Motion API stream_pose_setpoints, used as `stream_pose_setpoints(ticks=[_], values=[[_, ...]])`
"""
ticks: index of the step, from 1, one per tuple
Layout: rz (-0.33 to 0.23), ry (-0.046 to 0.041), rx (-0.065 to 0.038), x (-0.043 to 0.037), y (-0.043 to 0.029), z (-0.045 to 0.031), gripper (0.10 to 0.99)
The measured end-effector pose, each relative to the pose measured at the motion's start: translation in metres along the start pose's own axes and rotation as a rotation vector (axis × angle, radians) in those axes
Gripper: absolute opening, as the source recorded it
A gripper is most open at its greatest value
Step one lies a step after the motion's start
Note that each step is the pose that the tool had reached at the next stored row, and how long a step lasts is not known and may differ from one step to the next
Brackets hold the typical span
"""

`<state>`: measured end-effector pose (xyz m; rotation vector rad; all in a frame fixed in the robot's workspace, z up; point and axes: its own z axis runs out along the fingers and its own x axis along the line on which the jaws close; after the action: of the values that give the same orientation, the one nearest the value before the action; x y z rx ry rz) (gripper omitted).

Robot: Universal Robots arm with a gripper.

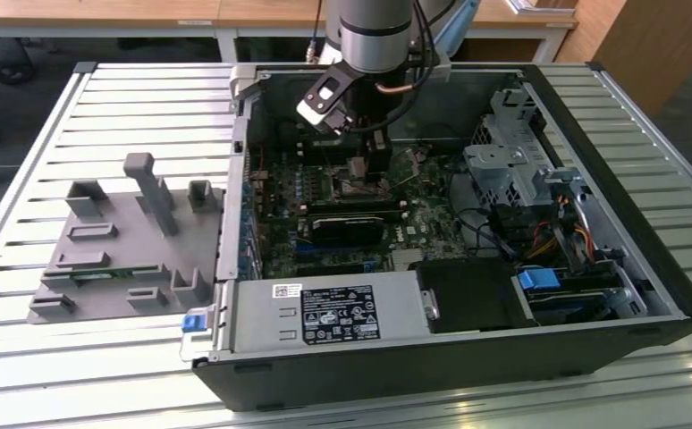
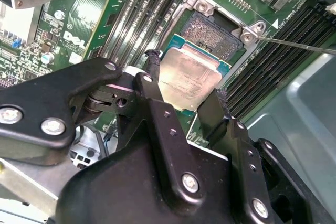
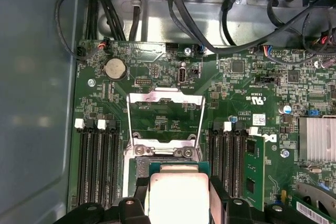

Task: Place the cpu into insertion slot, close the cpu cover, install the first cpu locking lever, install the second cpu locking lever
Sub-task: 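Place the cpu into insertion slot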

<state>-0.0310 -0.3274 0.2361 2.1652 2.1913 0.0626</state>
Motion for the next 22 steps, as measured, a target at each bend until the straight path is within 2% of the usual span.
stream_pose_setpoints(ticks=[22], values=[[0.000, -0.0001, 0.000, 0.0074, -0.0001, 0.0037, 0.537]])
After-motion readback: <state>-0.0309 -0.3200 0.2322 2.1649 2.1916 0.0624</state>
